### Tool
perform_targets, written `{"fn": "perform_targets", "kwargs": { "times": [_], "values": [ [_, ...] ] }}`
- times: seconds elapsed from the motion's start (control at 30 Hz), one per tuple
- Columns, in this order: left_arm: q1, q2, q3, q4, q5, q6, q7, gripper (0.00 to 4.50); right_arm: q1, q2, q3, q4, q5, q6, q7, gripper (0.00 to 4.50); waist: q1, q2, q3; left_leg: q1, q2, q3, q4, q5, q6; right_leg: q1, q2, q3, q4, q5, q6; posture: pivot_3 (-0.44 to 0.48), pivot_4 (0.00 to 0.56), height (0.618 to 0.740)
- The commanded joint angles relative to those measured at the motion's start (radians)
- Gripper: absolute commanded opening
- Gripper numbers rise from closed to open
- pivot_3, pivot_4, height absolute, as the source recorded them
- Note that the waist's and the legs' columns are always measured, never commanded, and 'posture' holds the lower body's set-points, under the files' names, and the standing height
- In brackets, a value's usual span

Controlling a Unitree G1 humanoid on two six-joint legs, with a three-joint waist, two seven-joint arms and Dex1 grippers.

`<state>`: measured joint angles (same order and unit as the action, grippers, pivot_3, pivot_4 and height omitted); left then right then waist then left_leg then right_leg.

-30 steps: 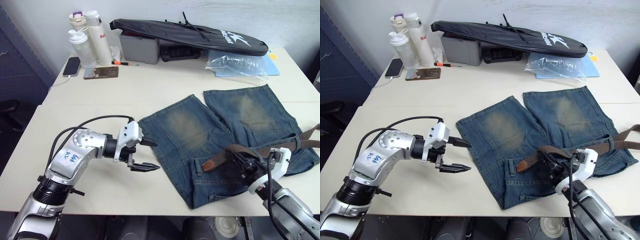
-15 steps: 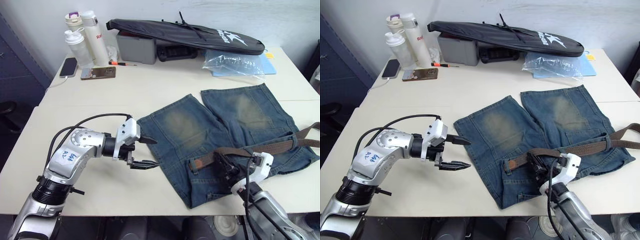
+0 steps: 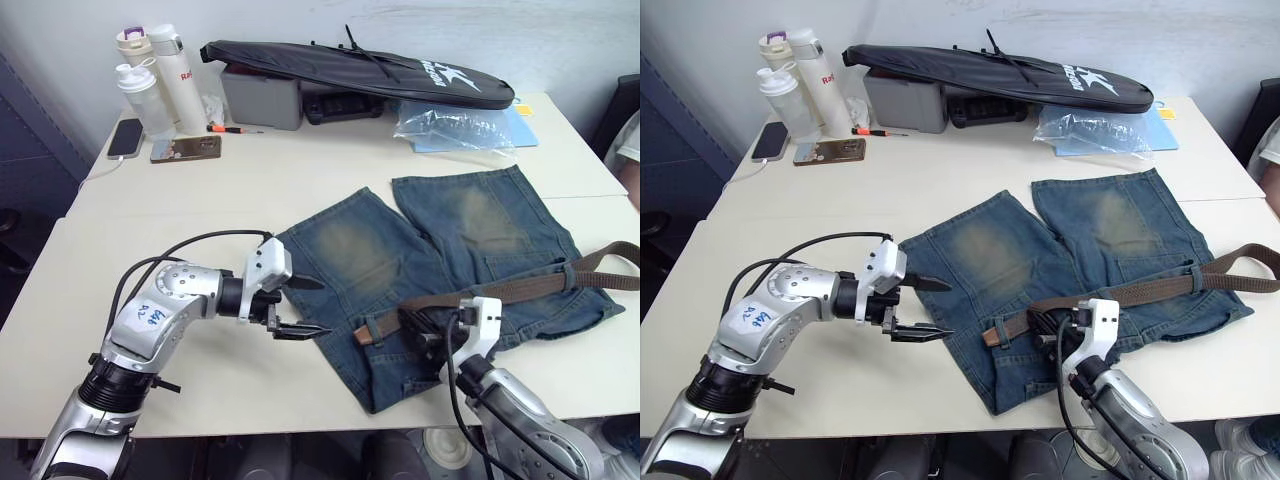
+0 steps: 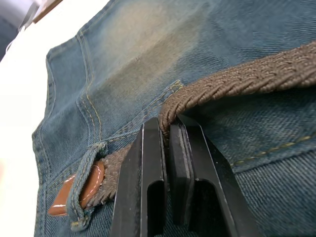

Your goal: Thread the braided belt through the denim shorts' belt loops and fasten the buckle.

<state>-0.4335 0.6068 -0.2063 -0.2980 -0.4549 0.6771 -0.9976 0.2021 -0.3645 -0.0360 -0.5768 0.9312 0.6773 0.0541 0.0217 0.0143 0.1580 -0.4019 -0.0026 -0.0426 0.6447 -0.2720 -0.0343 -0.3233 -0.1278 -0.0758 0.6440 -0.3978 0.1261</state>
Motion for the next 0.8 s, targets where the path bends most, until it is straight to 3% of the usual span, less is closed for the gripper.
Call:
{"fn": "perform_targets", "kwargs": {
  "times": [0.03,0.2,0.3,0.4,0.63,0.8],
  "values": [
    [0.003,-0.005,-0.001,-0.031,-0.009,-0.001,0.005,4.5,-0.017,-0.007,0.064,-0.04,0.025,0.075,0.019,0.03,0.0,0.0,0.0,0.0,0.0,0.0,0.0,0.0,0.0,0.0,0.0,0.0,0.0,0.0,0.0,0.0,0.15,0.652],
    [0.006,-0.005,-0.009,-0.028,-0.005,-0.006,-0.001,4.5,-0.052,-0.045,0.098,-0.031,-0.027,0.137,0.04,0.03,0.0,0.0,0.0,0.0,0.0,0.0,0.0,0.0,0.0,0.0,0.001,0.0,0.0,0.0,0.0,0.0,0.15,0.652],
    [0.0,0.0,-0.004,-0.023,-0.006,-0.009,-0.008,4.5,-0.059,-0.027,0.045,-0.015,0.006,0.153,0.015,0.03,0.001,0.0,0.0,0.0,0.0,0.0,0.0,0.0,0.0,0.0,0.0,0.0,0.0,0.0,0.0,0.0,0.15,0.652],
    [-0.003,0.005,0.001,-0.019,-0.005,-0.014,-0.014,4.5,-0.061,-0.021,-0.001,-0.034,0.061,0.176,0.008,1.03,0.002,0.0,0.0,0.0,0.0,0.0,0.0,0.0,0.0,0.0,0.0,0.0,0.0,0.0,0.0,0.0,0.15,0.652],
    [-0.006,0.017,0.007,-0.002,0.0,-0.034,-0.033,4.5,0.001,-0.215,-0.174,-0.19,0.273,0.278,-0.01,4.45,0.014,0.0,0.001,-0.002,-0.002,-0.001,0.002,0.0,0.002,0.0,-0.003,-0.001,-0.001,0.0,0.0,0.0,0.15,0.652],
    [-0.01,0.026,0.009,0.008,0.001,-0.044,-0.045,4.5,0.018,-0.394,-0.308,-0.228,0.411,0.296,0.018,4.45,0.023,-0.001,0.002,-0.003,-0.001,0.001,0.001,0.0,0.004,0.001,-0.003,-0.002,-0.006,0.0,0.0,0.0,0.15,0.652]
  ]
}}
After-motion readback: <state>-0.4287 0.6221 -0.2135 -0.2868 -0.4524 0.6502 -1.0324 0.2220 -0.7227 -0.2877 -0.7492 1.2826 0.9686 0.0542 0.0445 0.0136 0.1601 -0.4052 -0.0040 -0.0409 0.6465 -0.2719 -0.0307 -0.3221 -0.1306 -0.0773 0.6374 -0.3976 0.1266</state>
